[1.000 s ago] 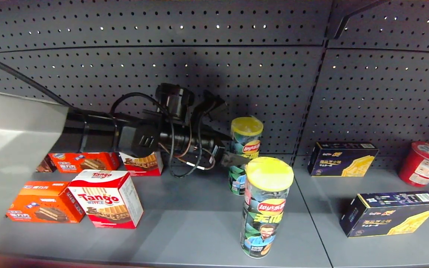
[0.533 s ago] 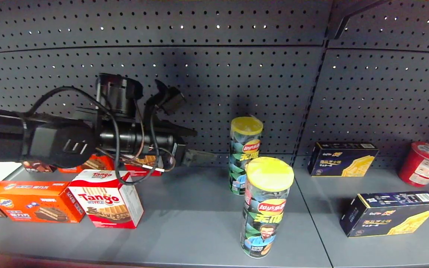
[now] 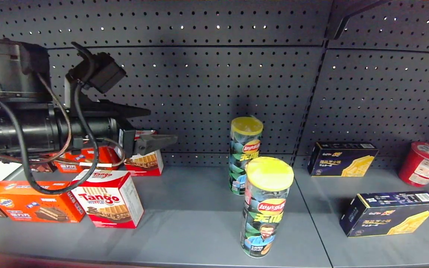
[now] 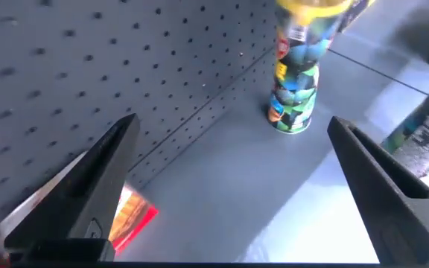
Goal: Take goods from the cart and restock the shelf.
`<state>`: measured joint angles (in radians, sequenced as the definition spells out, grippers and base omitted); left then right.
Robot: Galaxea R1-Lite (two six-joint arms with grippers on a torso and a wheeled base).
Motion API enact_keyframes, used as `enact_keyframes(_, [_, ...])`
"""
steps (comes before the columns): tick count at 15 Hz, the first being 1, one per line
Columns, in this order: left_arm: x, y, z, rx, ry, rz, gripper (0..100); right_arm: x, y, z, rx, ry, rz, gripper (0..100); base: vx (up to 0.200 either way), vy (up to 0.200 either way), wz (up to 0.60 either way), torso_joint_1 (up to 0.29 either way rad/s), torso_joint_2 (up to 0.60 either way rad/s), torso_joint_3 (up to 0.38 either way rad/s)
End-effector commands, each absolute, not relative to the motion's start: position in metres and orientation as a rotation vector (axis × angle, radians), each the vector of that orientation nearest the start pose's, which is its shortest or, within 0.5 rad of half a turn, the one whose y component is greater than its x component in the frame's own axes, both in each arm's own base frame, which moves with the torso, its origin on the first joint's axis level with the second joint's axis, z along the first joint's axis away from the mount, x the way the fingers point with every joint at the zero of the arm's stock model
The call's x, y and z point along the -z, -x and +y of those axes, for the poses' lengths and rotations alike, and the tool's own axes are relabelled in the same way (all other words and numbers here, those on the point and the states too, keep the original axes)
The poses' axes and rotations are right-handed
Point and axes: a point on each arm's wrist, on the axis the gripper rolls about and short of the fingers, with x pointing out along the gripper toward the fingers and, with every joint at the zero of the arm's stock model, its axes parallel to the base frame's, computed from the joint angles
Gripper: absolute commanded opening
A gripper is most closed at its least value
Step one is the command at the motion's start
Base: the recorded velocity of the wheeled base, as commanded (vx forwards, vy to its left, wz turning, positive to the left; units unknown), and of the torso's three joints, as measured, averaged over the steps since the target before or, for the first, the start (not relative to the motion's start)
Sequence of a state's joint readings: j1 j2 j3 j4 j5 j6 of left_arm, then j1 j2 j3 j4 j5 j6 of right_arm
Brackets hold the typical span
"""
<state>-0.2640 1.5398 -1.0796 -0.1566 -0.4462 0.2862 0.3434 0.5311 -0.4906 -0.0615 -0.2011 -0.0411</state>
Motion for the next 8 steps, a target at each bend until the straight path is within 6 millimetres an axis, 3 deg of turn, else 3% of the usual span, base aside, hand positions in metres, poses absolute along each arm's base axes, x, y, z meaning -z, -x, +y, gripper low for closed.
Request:
enact_keyframes(1, [-0.273,-0.241,-0.075,0.730,-0.245,0.156,100,-0.256,-0.079,0.032,-0.236,0.037,0.087,100,0.000,0.000,0.00,0.000,0.00,0.000])
enact_keyframes(2, [-0.271,-0.226,-0.069,0.679,-0.258,0.150,100,-0.255,-0.114,0.057,-0.270,0.009,0.124,100,0.000,0.000,0.00,0.000,0.00,0.000])
enact_keyframes(3, [-0.273,-0.216,-0.066,0.607,-0.265,0.149,100,-0.249,-0.130,0.069,-0.274,0.013,0.143,100,0.000,0.000,0.00,0.000,0.00,0.000])
enact_keyframes(5, [-0.276,-0.201,-0.059,0.542,-0.262,0.132,100,-0.241,-0.154,0.091,-0.296,0.023,0.159,100,0.000,0.000,0.00,0.000,0.00,0.000])
enact_keyframes(8, [-0.273,-0.180,-0.049,0.502,-0.237,0.128,100,-0.225,-0.171,0.108,-0.323,0.059,0.215,100,0.000,0.000,0.00,0.000,0.00,0.000])
